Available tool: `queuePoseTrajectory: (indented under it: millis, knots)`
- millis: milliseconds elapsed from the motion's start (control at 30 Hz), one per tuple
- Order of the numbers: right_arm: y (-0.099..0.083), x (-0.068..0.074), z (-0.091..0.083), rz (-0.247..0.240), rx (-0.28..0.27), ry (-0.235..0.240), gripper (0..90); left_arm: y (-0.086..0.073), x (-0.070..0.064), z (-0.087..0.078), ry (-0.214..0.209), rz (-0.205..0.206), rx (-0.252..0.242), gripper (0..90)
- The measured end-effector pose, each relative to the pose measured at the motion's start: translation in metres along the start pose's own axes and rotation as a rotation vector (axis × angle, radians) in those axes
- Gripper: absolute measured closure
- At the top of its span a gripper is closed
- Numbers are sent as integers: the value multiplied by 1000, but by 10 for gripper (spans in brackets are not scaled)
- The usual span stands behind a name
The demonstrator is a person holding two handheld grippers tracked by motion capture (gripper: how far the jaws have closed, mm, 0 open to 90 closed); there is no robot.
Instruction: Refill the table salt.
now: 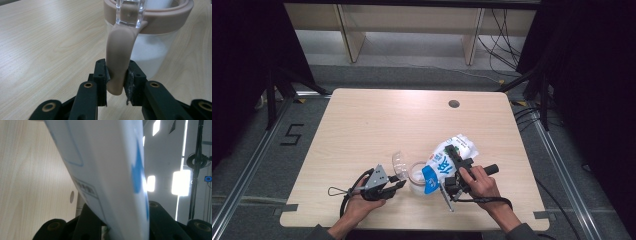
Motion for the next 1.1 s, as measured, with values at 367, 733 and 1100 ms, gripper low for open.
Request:
queuePoseTrajectory:
  millis: [367,733,1100]
  knots:
    - [2,-2,0,-31,-11,-7,781,0,0,0,3,0,-1,728]
    - [1,5,0,-11,-5,42,865,0,0,0,4,1,-1,728]
    - [0,11,4,56,-32,67,868,0,0,0,4,-1,-2,727]
Point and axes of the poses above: each handheld gripper's, and its own axes: z roughly forward along the jaws, y roughly out of its top, x roughly to its left, the point moved 10 cm from there along z, roughly forward along the jaws, and after that the axes turned 1 degree about z, right-handed, at the moved point
